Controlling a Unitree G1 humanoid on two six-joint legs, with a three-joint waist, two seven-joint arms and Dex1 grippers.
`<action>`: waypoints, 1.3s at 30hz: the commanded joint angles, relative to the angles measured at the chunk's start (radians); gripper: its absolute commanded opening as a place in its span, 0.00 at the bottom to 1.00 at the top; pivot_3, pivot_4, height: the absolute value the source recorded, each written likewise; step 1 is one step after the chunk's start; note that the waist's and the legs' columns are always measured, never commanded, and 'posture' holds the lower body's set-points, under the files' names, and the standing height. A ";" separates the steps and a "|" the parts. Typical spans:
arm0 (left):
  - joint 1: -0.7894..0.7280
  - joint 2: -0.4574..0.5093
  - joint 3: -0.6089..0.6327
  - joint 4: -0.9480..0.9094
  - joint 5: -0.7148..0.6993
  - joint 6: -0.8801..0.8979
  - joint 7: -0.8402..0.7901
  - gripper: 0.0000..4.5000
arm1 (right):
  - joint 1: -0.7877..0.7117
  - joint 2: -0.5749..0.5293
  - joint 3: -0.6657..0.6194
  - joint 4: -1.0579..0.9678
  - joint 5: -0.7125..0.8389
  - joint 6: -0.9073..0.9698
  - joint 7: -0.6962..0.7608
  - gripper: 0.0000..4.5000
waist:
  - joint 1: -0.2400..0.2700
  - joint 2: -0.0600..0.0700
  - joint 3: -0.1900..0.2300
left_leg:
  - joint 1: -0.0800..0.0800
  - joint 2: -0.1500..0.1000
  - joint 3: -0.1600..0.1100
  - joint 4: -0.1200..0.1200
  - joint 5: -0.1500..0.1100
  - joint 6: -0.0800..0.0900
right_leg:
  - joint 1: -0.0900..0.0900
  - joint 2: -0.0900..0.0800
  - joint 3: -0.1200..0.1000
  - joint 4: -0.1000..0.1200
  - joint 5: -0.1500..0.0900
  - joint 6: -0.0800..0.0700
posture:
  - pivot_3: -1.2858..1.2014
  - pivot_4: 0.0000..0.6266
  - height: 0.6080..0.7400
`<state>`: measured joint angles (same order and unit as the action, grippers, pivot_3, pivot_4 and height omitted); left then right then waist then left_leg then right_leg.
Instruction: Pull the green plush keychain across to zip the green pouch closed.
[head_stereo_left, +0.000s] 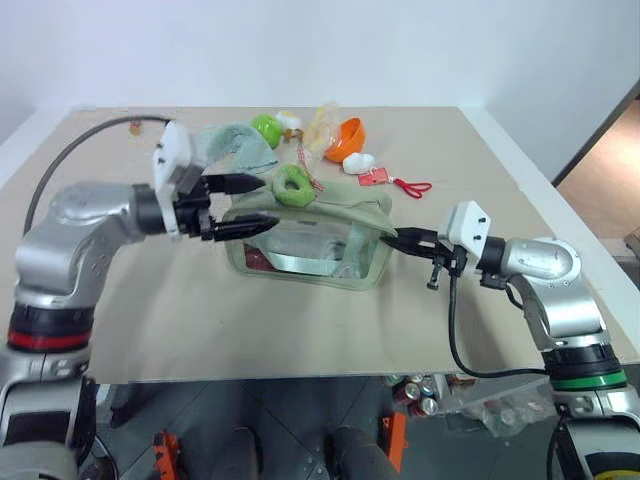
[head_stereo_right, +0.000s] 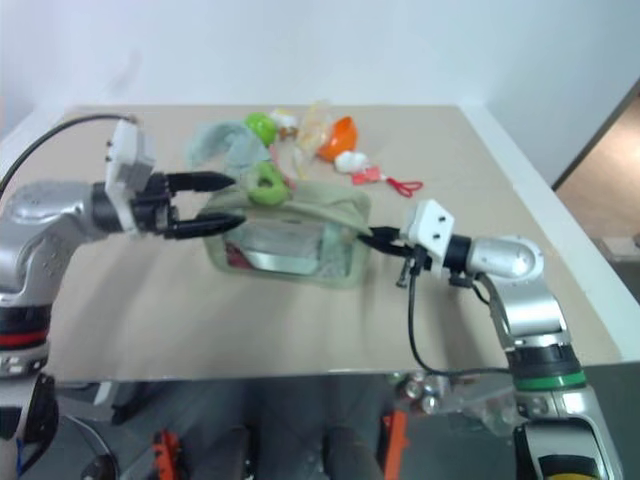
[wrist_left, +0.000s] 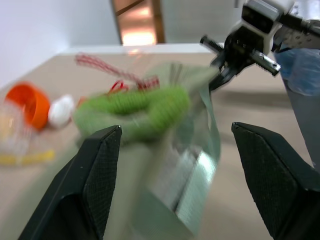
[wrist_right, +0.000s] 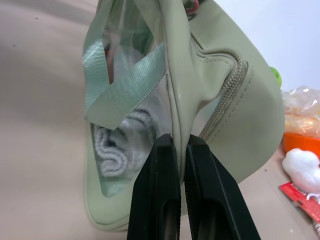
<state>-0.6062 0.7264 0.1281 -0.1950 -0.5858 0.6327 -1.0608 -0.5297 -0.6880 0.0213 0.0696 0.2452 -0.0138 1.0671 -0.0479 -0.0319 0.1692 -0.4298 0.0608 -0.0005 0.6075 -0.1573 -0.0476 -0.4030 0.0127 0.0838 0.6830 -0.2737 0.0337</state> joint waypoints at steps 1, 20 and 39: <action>0.119 0.025 0.114 -0.147 -0.050 0.058 0.099 0.81 | -0.023 0.001 0.008 0.013 -0.010 -0.018 0.013 0.00 | 0.000 0.000 0.000 | 0.001 0.000 0.000 0.000 0.000 0.000 | 0.000 0.000 0.000 0.000 0.000 0.000 | 0.52 0.24 1.00; 0.230 -0.215 0.104 -0.039 0.015 -0.125 0.350 0.76 | -0.027 -0.022 -0.003 -0.005 -0.009 0.001 0.025 0.00 | 0.001 0.000 0.000 | 0.004 0.000 0.001 0.000 0.001 0.001 | 0.003 0.001 0.001 0.000 0.002 -0.001 | 0.52 0.24 1.00; 0.209 -0.224 0.046 -0.020 0.018 -0.158 0.330 0.00 | -0.225 -0.002 -0.050 -0.207 0.145 0.274 -0.063 0.92 | 0.000 0.001 0.001 | 0.003 0.000 0.001 0.000 0.001 0.001 | 0.002 0.000 0.001 0.000 0.002 0.000 | 0.52 0.24 1.00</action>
<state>-0.3933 0.4992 0.1814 -0.1678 -0.5521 0.4759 -0.7287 -0.6923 -0.7077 -0.0203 -0.0831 0.3764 0.2552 1.0282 -0.0478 -0.0307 0.1700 -0.4270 0.0607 0.0007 0.6072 -0.1561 -0.0467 -0.4014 0.0130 0.0850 0.6830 -0.2719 0.0339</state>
